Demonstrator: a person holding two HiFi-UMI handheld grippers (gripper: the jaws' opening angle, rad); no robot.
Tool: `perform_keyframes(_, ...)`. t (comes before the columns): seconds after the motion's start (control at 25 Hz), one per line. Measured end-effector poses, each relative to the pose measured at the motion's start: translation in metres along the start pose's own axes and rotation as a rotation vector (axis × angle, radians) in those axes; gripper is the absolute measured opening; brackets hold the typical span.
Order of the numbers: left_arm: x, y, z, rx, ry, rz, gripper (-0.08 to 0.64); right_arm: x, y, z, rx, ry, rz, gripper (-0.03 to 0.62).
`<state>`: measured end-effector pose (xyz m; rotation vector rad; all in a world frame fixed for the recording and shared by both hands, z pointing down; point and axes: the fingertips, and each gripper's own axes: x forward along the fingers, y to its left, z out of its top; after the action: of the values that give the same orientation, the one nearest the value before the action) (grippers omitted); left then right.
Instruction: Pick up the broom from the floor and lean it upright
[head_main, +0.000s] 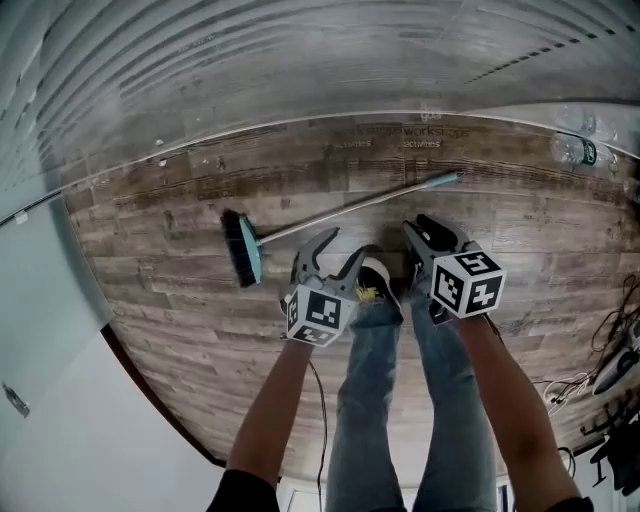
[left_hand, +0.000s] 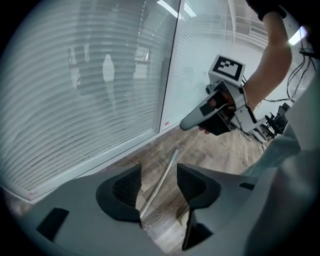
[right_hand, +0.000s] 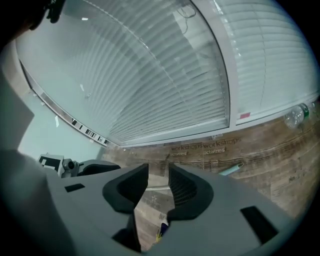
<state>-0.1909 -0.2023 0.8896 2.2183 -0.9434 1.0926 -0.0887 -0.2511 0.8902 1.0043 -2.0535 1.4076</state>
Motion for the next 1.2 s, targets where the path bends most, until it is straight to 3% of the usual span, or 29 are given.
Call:
perform_keyframes(0.48, 0.142, 0.005, -0.11, 0.068, 0.126, -0.015, 0.224, 0.075, -0.092, -0.065, 0.186, 0.001, -0.107, 0.16)
perform_keyframes(0.64, 0.191, 0.016, -0.151, 0.167, 0.202, 0.048, 0.224, 0.11, -0.125, -0.087, 0.182, 0.027, -0.155, 0.159)
perform_keyframes(0.76, 0.222, 0.016, -0.183, 0.234, 0.277, 0.043, 0.222, 0.125, -0.142, -0.103, 0.209, 0.039, -0.155, 0.158)
perform_keyframes(1.08, 0.26, 0.018, -0.214, 0.253, 0.407, 0.046, 0.204, 0.138, -0.17, -0.128, 0.243, 0.068, -0.151, 0.158)
perform_keyframes(1.2, 0.261, 0.01, -0.216, 0.28, 0.43, 0.026, 0.124, 0.136, -0.171, -0.128, 0.251, 0.065, -0.154, 0.158)
